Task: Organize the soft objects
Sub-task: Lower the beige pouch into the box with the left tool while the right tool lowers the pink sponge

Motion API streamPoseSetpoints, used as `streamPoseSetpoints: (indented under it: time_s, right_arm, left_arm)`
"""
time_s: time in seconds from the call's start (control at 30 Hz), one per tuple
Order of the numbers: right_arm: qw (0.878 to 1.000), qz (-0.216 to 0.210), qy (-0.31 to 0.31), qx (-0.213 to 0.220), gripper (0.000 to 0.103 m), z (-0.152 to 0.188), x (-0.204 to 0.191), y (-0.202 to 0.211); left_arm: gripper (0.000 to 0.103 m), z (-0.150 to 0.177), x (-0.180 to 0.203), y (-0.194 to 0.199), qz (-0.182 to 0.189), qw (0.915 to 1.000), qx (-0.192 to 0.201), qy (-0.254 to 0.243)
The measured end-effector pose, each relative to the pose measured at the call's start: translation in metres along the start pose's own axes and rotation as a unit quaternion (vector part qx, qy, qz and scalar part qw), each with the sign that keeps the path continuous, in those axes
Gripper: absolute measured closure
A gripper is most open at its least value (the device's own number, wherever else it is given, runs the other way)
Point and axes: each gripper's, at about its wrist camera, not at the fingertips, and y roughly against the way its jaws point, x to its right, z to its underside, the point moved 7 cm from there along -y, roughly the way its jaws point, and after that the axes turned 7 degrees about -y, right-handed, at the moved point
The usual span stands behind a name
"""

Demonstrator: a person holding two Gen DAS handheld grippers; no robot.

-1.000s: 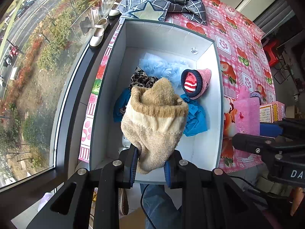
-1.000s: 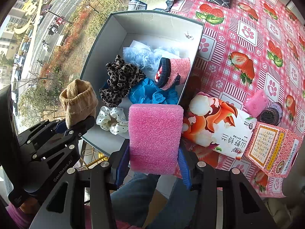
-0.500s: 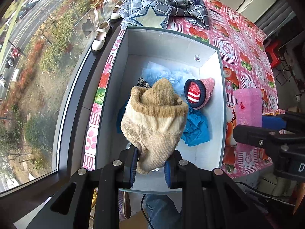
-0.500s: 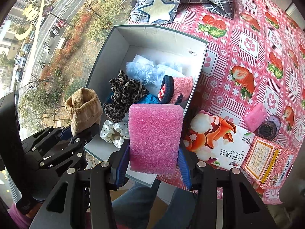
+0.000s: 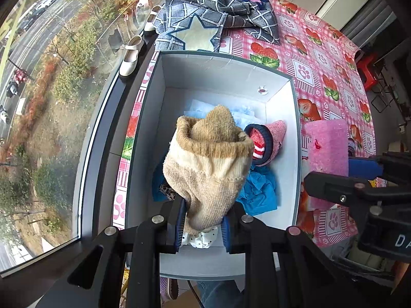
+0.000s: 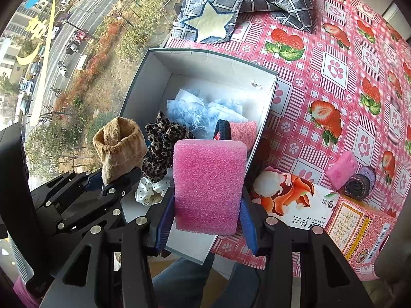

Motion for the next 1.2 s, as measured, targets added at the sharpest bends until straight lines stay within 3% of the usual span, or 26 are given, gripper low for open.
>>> streamPoseSetpoints:
  time_s: [1.2]
  right_arm:
    - [1.0,0.003,-0.013,-0.007,0.055,-0.032,0.007,-0.01]
  left_arm:
    - [0.077,-0.024,-0.004,-0.025,-0.002,0.9995,-0.029,0.012]
